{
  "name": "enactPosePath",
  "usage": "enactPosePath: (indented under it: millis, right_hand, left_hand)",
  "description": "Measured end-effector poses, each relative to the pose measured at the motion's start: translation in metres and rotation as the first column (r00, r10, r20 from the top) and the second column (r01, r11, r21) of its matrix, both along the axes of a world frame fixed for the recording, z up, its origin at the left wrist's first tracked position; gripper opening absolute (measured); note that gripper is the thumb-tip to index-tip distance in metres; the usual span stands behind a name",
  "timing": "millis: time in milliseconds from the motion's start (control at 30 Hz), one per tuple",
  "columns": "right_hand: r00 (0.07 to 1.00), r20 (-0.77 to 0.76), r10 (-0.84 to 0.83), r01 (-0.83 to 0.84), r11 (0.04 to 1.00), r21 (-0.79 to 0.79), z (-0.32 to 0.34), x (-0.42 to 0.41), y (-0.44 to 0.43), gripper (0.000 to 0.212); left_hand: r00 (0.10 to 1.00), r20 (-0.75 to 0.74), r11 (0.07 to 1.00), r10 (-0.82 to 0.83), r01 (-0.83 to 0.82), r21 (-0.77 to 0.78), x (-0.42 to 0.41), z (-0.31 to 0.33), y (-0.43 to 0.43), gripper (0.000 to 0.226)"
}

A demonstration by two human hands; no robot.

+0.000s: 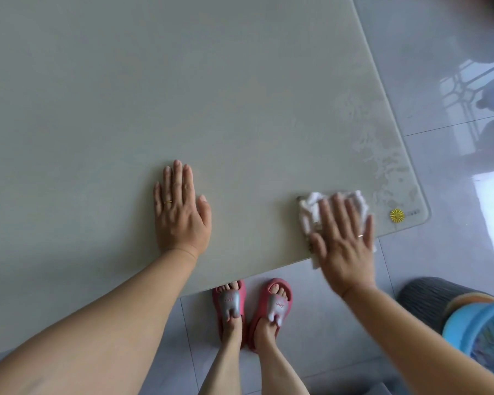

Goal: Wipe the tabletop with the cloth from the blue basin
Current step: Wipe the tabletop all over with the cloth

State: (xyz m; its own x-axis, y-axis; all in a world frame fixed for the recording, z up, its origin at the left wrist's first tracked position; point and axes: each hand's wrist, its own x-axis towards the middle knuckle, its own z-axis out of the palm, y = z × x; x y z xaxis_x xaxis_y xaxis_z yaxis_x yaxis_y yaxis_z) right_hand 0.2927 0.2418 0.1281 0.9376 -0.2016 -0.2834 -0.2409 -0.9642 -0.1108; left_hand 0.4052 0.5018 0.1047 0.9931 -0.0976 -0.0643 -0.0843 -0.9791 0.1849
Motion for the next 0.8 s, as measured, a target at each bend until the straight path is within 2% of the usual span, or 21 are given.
enactPosePath:
  millis: [67,133,167,200,267,333,400,433,467,533,600,633,667,700,767,800]
  right_hand:
    - [0.981,-0.052,-0.189,0.189,0.982,0.003,0.002,0.01,-0.013,0.062]
    - [0.918,-0.05,-0.394,0.395,0.918,0.031,0.001,0.02,0.021,0.058]
    - [0.913,-0.056,-0.403,0.406,0.912,0.056,-0.001,0.023,0.049,0.058]
    - [0.945,-0.031,-0.325,0.327,0.941,0.088,-0.001,0.023,0.079,0.059]
    - [0.998,0.051,0.024,-0.03,0.992,0.122,0.001,0.017,0.123,0.059]
    - [0.936,0.101,0.338,-0.349,0.93,0.116,-0.002,0.02,0.116,0.057]
    - [0.892,0.099,0.441,-0.448,0.892,0.065,-0.004,0.032,0.076,0.057]
    - [0.91,0.096,0.403,-0.407,0.913,0.016,-0.006,0.041,0.053,0.058]
    - [0.953,0.085,0.289,-0.29,0.957,-0.006,-0.006,0.051,0.03,0.059]
    - [0.997,0.05,-0.061,0.062,0.998,-0.01,-0.006,0.079,-0.002,0.06]
    - [0.924,0.036,-0.381,0.381,0.925,0.011,-0.01,0.101,0.005,0.059]
    - [0.887,0.03,-0.461,0.46,0.887,0.022,-0.011,0.108,0.023,0.059]
    - [0.884,0.035,-0.466,0.465,0.885,0.035,-0.013,0.109,0.047,0.059]
    - [0.922,0.057,-0.383,0.38,0.923,0.049,-0.014,0.105,0.074,0.059]
    - [0.995,0.097,-0.039,0.031,0.996,0.079,-0.012,0.087,0.116,0.058]
    - [0.983,0.119,0.141,-0.151,0.985,0.078,-0.01,0.08,0.118,0.057]
  left_hand:
    - [1.0,-0.004,1.0,0.005,-0.005,0.001,0.001,-0.001,-0.001,0.062]
    - [1.0,-0.01,1.0,0.011,-0.011,0.007,-0.001,-0.001,0.0,0.062]
    - [1.0,-0.012,1.0,0.011,-0.011,0.008,-0.001,-0.001,0.0,0.062]
    - [1.0,-0.015,1.0,0.009,-0.009,0.007,-0.001,0.0,-0.001,0.062]
    - [1.0,-0.025,1.0,0.003,-0.003,0.001,-0.001,0.001,-0.002,0.062]
    - [1.0,-0.027,1.0,0.001,-0.001,-0.007,0.0,0.001,-0.001,0.063]
    - [1.0,-0.028,1.0,-0.003,0.003,-0.012,0.001,0.001,0.0,0.063]
    - [1.0,-0.025,1.0,-0.003,0.003,-0.015,0.001,0.001,0.001,0.062]
    - [1.0,-0.023,1.0,-0.002,0.001,-0.015,0.0,0.001,0.001,0.062]
    - [1.0,-0.02,1.0,-0.004,0.004,-0.01,0.0,0.0,0.0,0.062]
    - [1.0,-0.018,1.0,-0.002,0.002,-0.01,0.001,0.0,0.0,0.062]
    - [1.0,-0.021,1.0,-0.002,0.002,-0.012,0.002,-0.001,0.001,0.063]
    - [1.0,-0.027,1.0,-0.003,0.002,-0.017,0.002,-0.001,0.001,0.063]
    - [0.999,-0.032,1.0,-0.003,0.002,-0.022,0.002,0.0,0.001,0.063]
    - [0.999,-0.036,1.0,0.0,-0.001,-0.03,0.001,0.002,0.0,0.064]
    - [0.999,-0.04,1.0,0.003,-0.004,-0.031,0.001,0.002,0.0,0.064]
